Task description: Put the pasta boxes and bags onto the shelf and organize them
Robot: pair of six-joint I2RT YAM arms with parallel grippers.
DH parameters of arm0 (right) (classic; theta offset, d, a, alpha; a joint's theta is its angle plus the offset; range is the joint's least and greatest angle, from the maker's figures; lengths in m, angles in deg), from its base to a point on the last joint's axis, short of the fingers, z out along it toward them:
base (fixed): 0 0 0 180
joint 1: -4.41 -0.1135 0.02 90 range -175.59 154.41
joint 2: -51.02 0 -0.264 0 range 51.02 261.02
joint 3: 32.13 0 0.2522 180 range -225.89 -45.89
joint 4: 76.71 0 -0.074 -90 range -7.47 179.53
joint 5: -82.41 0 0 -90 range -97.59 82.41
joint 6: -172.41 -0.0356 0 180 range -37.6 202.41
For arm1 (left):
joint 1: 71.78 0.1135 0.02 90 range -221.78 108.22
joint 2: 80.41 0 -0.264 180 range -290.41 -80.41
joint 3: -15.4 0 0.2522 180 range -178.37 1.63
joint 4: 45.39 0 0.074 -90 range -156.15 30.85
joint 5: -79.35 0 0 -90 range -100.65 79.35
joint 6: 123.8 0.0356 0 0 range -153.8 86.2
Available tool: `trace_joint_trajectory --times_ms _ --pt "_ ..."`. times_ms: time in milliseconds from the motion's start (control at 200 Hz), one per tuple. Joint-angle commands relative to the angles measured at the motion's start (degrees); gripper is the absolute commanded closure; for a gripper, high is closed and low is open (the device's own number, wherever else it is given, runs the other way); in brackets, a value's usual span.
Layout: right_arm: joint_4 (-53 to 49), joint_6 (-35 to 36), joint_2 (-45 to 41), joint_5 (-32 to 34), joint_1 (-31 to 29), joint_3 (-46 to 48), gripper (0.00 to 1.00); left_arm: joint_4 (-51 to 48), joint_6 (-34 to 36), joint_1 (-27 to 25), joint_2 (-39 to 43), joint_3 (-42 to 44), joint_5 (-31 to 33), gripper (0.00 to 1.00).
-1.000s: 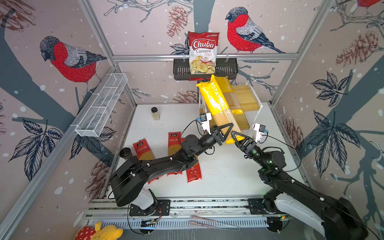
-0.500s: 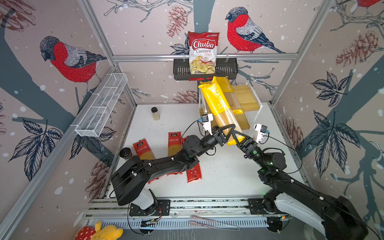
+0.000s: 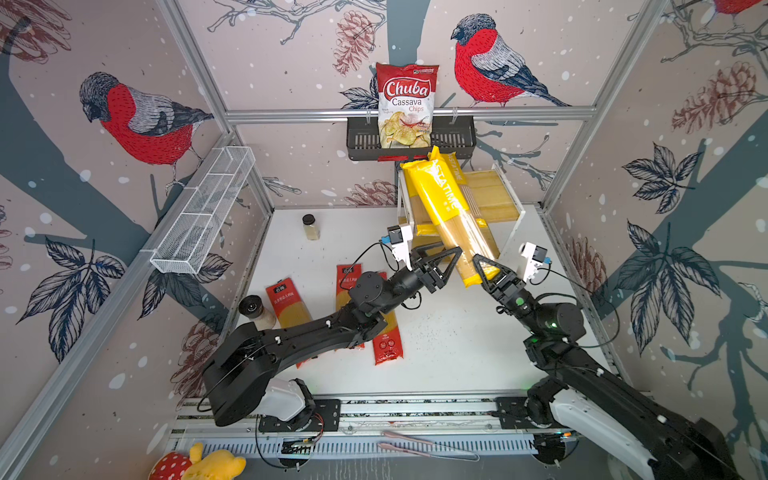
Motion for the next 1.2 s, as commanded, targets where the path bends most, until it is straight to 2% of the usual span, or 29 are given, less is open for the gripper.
trace_joint_trajectory --times_ms 0,55,125,230,370,510,800,1036,1136,1196 --pt "-8.6 0.2 -2.7 6.5 3.6 -5.2 0.95 0.8 4.5 0.3 3.0 1.8 1.5 0.36" --pt "-16.9 -0.9 -3.4 7.9 6.4 -8.3 1.00 -1.4 5.9 0.4 4.5 2.9 2.5 0.36" --pt "-25.5 -2.9 -3.7 8.6 10.3 -12.0 1.00 -3.4 7.0 0.6 6.4 4.1 3.3 0.36" --pt "-32.7 -4.8 -2.6 5.7 15.6 -17.0 1.00 -4.9 7.9 0.8 8.5 6.1 4.5 0.35" --pt "-40.3 -6.6 0.8 3.0 19.7 -22.8 1.00 -5.6 8.1 0.8 9.8 8.6 5.6 0.35" --pt "-40.5 -10.8 3.5 1.0 22.0 -24.0 1.00 -4.8 6.9 0.8 10.6 11.2 6.2 0.36" --pt "-36.3 -15.9 8.9 -1.9 21.8 -25.9 1.00 -3.6 5.6 0.8 10.9 13.7 7.0 0.36" --pt "-34.1 -18.3 11.3 2.6 18.4 -26.6 1.00 -3.1 5.4 0.8 10.2 13.6 6.7 0.36" --pt "-33.8 -18.0 12.5 3.2 17.6 -27.0 0.90 -2.9 5.2 0.8 10.1 13.9 6.8 0.36" --pt "-34.3 -17.8 12.7 3.6 17.5 -26.6 0.75 -2.9 5.2 0.8 10.2 14.0 6.9 0.36"
